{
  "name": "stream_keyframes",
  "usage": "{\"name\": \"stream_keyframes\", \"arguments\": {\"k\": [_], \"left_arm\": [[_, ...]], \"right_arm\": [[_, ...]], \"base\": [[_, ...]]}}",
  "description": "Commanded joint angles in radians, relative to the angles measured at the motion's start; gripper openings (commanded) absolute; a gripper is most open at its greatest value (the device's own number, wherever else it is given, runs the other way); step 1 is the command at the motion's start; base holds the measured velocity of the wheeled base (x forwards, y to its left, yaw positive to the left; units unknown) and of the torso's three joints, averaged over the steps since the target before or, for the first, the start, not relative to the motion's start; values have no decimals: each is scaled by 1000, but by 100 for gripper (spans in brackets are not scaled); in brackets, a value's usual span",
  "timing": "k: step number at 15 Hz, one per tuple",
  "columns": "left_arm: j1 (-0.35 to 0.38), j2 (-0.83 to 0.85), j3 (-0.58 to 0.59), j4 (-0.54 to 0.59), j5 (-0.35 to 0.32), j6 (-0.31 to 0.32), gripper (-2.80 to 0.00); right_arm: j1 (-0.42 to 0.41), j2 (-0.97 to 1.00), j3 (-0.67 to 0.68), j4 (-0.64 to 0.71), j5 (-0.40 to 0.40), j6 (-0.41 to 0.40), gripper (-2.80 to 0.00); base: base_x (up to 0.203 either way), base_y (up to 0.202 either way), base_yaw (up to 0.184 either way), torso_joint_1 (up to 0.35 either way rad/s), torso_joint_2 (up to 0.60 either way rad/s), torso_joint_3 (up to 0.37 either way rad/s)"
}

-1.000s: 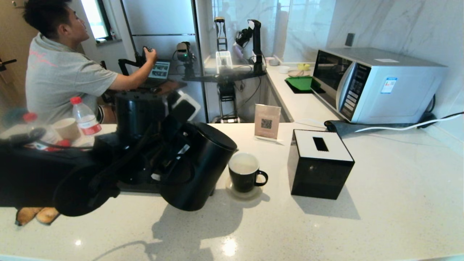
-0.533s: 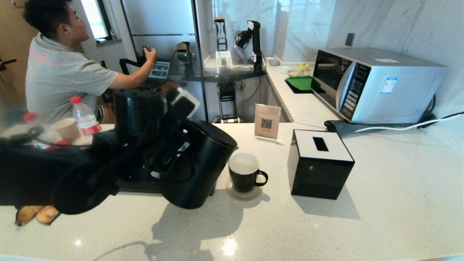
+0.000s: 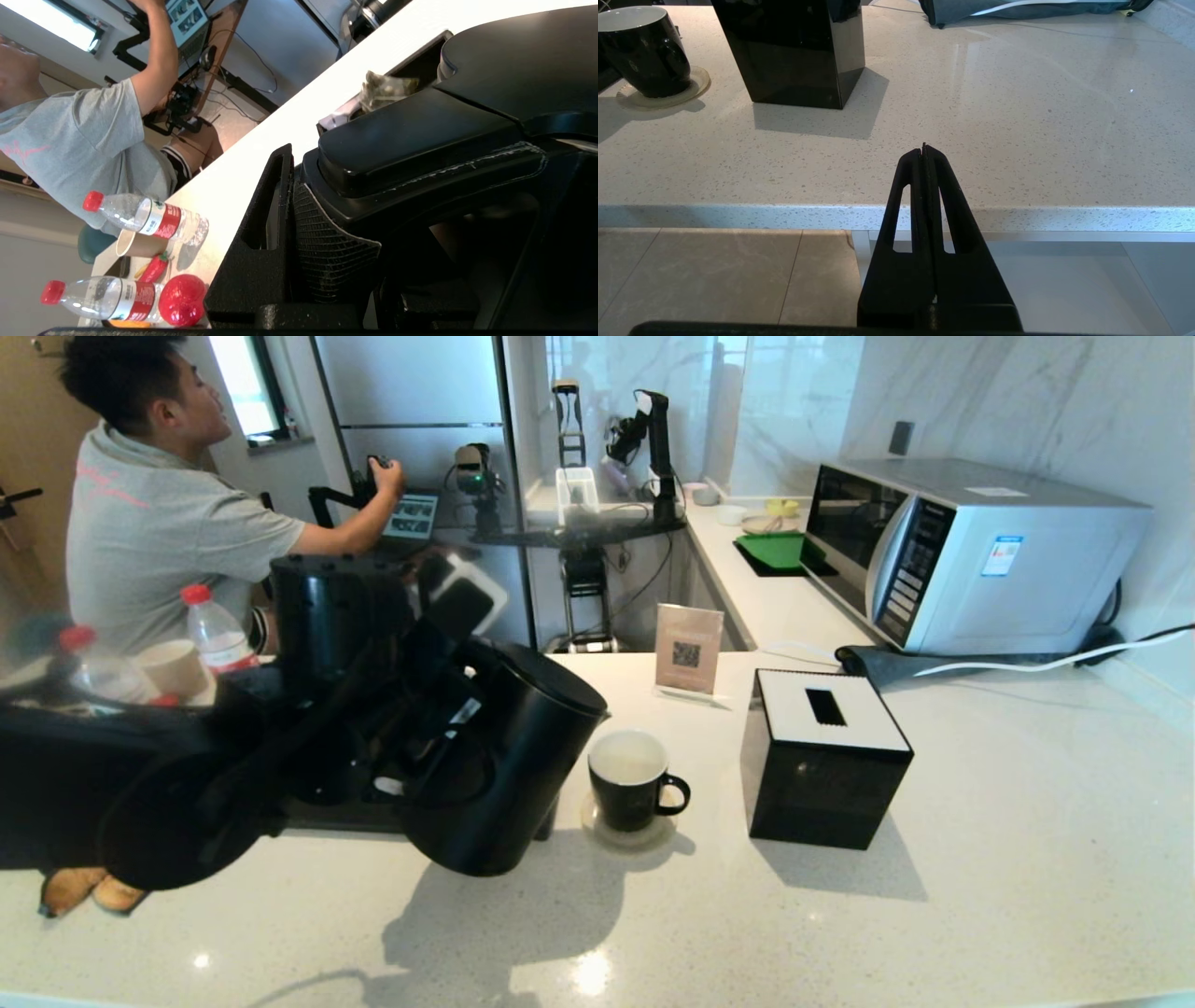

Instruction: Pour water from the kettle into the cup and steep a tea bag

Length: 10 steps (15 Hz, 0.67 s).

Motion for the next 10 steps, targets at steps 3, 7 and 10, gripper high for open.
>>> {"name": "stream_keyframes", "arguments": {"k": [3,7,10], "left_arm": [[-3,-20,0,33,3,6,-280],[-8,-15,-3,37,3,39,-280],[-7,-12,-6,47,3,60,-280]], "right_arm": [[0,1,1,-1,0,0,-280],[0,1,0,0,0,0,-280],[0,1,0,-1,0,0,-280]], "base": [[0,0,0,0,0,0],[0,0,0,0,0,0],[0,0,0,0,0,0]]}}
